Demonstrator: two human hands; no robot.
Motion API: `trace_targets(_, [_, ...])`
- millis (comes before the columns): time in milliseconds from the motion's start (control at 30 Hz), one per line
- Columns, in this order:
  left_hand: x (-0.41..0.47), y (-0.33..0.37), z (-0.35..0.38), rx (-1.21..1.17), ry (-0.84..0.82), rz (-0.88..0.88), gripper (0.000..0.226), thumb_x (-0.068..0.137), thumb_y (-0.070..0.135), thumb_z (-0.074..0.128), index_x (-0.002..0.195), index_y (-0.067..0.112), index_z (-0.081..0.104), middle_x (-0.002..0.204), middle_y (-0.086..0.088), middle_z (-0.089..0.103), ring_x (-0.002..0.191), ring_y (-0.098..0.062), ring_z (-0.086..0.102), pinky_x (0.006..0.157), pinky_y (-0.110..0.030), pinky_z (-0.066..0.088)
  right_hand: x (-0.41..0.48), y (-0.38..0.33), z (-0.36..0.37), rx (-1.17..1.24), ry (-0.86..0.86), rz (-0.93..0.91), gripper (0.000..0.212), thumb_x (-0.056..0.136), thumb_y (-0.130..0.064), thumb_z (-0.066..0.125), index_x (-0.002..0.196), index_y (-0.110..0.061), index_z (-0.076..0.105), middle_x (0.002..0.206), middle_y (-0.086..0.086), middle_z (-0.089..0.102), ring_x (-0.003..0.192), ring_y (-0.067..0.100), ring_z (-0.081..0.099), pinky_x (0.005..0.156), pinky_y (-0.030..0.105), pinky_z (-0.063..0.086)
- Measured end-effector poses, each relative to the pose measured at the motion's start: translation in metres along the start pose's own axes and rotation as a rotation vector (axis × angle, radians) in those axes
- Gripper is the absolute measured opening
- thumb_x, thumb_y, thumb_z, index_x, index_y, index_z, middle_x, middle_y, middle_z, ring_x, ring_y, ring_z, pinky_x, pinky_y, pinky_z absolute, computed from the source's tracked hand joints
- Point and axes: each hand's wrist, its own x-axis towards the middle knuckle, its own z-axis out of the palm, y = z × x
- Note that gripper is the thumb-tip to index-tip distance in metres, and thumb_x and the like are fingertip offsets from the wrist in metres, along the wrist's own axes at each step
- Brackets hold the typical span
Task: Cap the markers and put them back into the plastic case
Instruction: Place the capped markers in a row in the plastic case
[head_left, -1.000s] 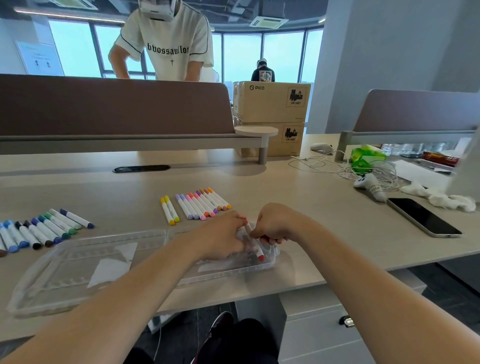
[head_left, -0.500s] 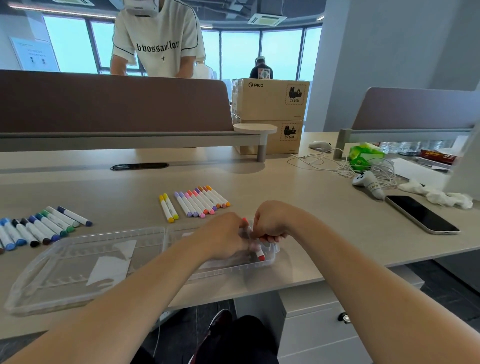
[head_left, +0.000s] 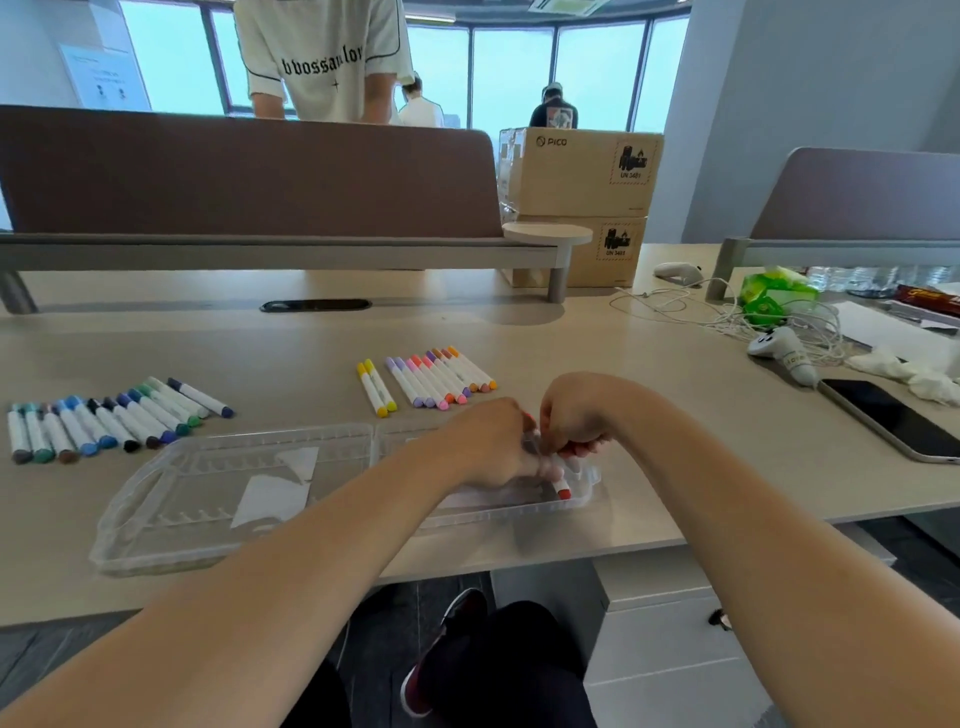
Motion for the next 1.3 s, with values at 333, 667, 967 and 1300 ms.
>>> trace_targets(333, [0.001, -0.057, -0.048, -0.154, 0.287, -0.249, 0.032, 0.09, 0.014, 0.052, 0.058, 0.013, 0.056, 0.063, -0.007, 0.057, 0.058, -0.018, 0.046, 0.055, -0.03, 0.029, 0.036, -0.025, -0.023, 0.174, 0.299, -0.085, 0.029, 0.093, -0.024, 0.063, 0.081, 0.001, 0.074, 0.076, 0.014, 0.07, 0.063, 0.02, 0.058, 0.068, 0.031, 0.05])
trace_targets(667, [0.013, -0.117, -0.068, -0.312, 0.317, -0.415, 0.024, 0.093, 0.023, 0.056, 0.087, 0.006, 0.071, 0.087, -0.014, 0.069, 0.071, -0.021, 0.06, 0.065, -0.029, 0.045, 0.124, -0.096, -0.031, 0.125, 0.399, -0.087, 0.022, 0.086, -0.013, 0.067, 0.067, -0.013, 0.056, 0.069, 0.005, 0.059, 0.064, 0.02, 0.061, 0.059, 0.027, 0.049])
trace_targets(967, [0.012, -0.124, -0.068, -0.316, 0.284, -0.417, 0.03, 0.097, 0.021, 0.052, 0.067, 0.017, 0.058, 0.068, -0.004, 0.056, 0.061, -0.014, 0.049, 0.053, -0.024, 0.032, 0.141, -0.109, -0.032, 0.069, 0.397, -0.074, 0.015, 0.092, -0.014, 0.062, 0.078, -0.014, 0.06, 0.076, 0.001, 0.056, 0.072, 0.017, 0.057, 0.078, 0.027, 0.052])
trace_targets(1300, [0.014, -0.123, -0.066, -0.293, 0.297, -0.369, 0.033, 0.097, 0.022, 0.052, 0.064, 0.022, 0.054, 0.065, -0.002, 0.057, 0.059, -0.014, 0.05, 0.054, -0.026, 0.034, 0.136, -0.119, -0.035, -0.03, 0.249, -0.02, 0.012, 0.094, -0.016, 0.056, 0.086, -0.009, 0.063, 0.071, 0.005, 0.056, 0.061, 0.019, 0.054, 0.068, 0.032, 0.049])
